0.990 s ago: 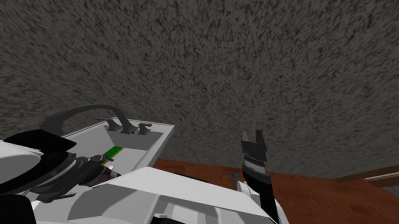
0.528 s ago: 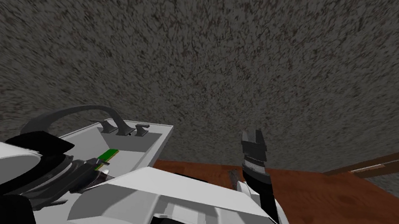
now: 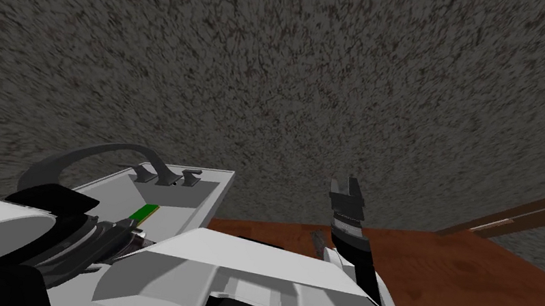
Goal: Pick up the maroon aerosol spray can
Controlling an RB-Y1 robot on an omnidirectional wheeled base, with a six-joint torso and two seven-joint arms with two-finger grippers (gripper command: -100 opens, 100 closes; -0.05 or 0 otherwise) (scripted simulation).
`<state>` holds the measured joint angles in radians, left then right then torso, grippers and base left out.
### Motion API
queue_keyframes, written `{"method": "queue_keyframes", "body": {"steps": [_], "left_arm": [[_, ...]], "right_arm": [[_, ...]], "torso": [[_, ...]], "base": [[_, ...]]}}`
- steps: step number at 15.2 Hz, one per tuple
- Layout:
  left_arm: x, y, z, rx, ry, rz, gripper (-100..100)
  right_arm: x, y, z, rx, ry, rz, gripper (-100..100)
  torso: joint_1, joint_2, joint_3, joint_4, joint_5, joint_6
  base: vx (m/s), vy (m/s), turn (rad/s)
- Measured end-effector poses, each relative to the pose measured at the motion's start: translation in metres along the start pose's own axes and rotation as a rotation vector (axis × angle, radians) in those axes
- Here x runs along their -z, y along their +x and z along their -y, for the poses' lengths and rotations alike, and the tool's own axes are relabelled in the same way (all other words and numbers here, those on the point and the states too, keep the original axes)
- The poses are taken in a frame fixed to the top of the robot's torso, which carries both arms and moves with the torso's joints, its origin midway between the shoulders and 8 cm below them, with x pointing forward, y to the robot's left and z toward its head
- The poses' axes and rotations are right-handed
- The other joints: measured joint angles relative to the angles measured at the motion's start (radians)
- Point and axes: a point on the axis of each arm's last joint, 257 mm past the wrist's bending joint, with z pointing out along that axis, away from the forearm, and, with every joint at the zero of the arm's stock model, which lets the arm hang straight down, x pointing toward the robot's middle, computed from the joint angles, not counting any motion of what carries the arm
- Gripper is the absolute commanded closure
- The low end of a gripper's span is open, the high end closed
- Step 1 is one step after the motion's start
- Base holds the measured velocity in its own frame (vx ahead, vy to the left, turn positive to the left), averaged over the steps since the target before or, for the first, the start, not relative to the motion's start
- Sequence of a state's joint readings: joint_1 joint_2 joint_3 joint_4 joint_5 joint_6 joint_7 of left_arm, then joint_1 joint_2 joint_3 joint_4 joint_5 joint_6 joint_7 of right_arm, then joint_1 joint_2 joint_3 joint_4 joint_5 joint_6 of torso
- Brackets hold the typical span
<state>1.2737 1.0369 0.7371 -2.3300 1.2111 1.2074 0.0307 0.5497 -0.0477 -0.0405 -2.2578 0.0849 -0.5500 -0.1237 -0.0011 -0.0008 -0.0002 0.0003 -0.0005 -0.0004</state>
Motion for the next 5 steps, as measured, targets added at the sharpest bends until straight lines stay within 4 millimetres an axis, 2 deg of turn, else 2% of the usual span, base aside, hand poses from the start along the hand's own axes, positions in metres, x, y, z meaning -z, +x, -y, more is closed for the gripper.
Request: {"method": "queue_keyframes", "body": {"steps": [5], "left_arm": [[0.016,0.008,0.007,-0.017,0.002,-0.003,100]], "right_arm": [[0.000,0.000,0.000,0.000,0.000,0.000,0]], "torso": [[0.001,-0.001,0.000,0.000,-0.001,0.000]], "base": [[0.013,0.026,0.065]]}}
